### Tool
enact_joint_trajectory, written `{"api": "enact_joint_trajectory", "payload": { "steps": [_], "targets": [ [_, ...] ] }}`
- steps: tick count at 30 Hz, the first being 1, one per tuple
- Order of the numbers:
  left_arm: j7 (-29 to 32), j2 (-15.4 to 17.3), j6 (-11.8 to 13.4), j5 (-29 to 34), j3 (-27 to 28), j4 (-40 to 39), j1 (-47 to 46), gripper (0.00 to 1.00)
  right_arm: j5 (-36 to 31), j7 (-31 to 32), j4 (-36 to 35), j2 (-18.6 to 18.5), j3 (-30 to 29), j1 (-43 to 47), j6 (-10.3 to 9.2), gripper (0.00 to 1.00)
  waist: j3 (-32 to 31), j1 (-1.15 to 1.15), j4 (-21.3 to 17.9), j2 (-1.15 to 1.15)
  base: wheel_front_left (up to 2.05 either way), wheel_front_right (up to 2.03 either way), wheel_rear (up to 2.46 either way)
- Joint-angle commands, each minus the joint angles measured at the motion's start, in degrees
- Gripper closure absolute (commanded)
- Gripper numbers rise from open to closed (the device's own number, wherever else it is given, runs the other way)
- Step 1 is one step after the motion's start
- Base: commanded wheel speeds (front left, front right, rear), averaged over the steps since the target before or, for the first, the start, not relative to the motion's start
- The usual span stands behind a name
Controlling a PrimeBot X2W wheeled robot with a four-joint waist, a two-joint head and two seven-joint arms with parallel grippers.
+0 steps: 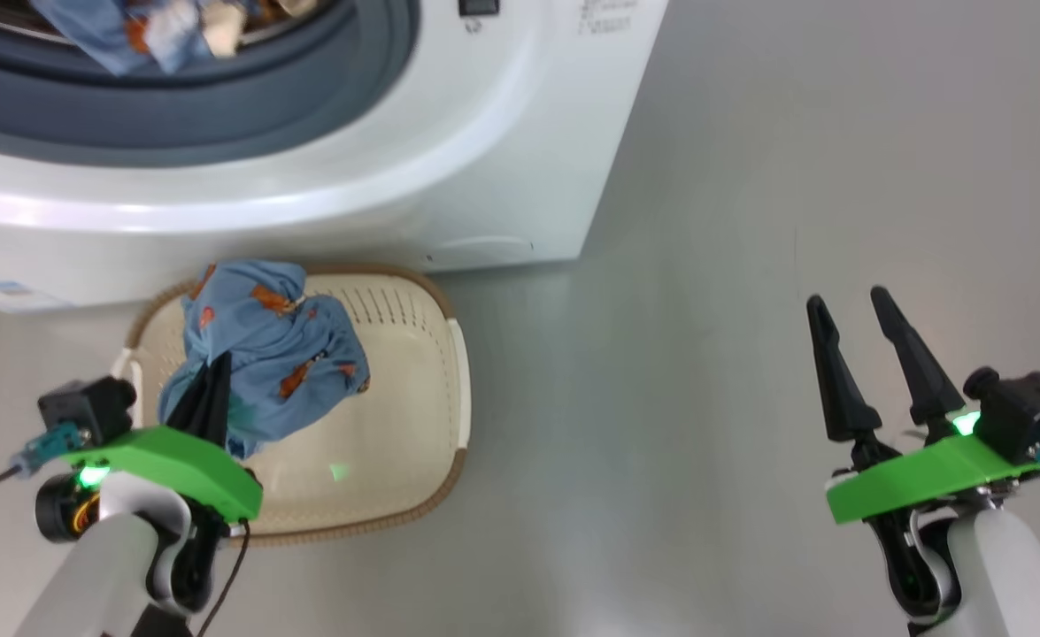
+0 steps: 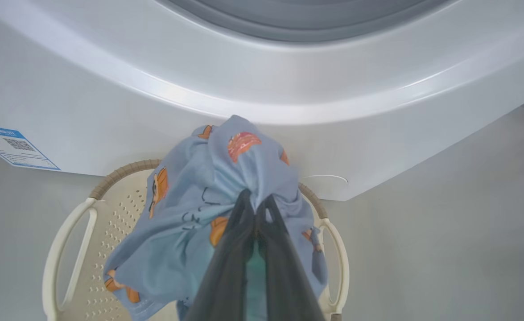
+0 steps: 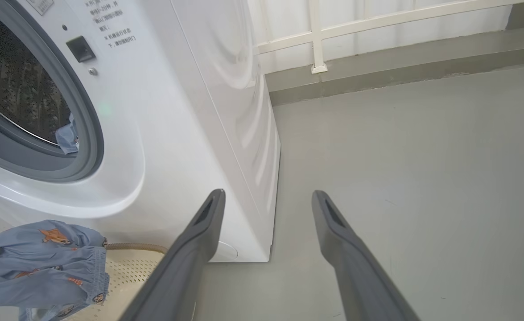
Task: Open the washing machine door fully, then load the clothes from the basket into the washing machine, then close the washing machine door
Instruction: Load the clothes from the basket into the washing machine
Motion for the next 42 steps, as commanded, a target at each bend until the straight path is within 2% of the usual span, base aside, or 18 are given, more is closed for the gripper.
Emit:
{"api": "enact_joint_trajectory", "payload": {
  "steps": [1, 7, 23, 33, 42],
  "targets": [
    [-0.5, 1.8, -0.1, 1.4, 3.0, -2.0, 1.5, 1.0, 0.7, -0.7, -1.1, -0.3, 0.9, 1.9, 0.17, 0.0, -5.2, 0.0, 2.0, 0.0, 0.0, 0.0, 0.0],
    [-0.5, 1.0, -0.1, 7.6, 8.5, -9.0, 6.3, 1.0, 1.0, -0.7, -1.0, -0.9, 0.2, 4.1, 0.17, 0.0, -8.4, 0.0, 2.6, 0.0, 0.0, 0.0, 0.0],
    [-0.5, -1.0, -0.1, 18.2, 18.9, -27.8, 22.4, 1.0, 1.7, -0.7, -1.2, -2.0, -2.0, 11.8, 0.17, 0.0, -15.9, 0.0, 2.7, 0.0, 0.0, 0.0, 0.0],
    [-0.5, -3.2, -0.1, 20.7, 23.2, -35.3, 31.2, 1.0, 1.9, -0.7, -1.7, -1.8, -2.6, 14.3, 0.17, 0.0, -17.3, 0.0, 2.0, 0.0, 0.0, 0.0, 0.0],
    [-0.5, -4.7, -0.1, 20.9, 24.6, -38.4, 33.4, 1.0, 2.0, -0.7, -1.9, -1.6, -2.6, 14.7, 0.17, 0.0, -17.1, 0.0, 1.4, 0.0, 0.0, 0.0, 0.0]
  ]
}}
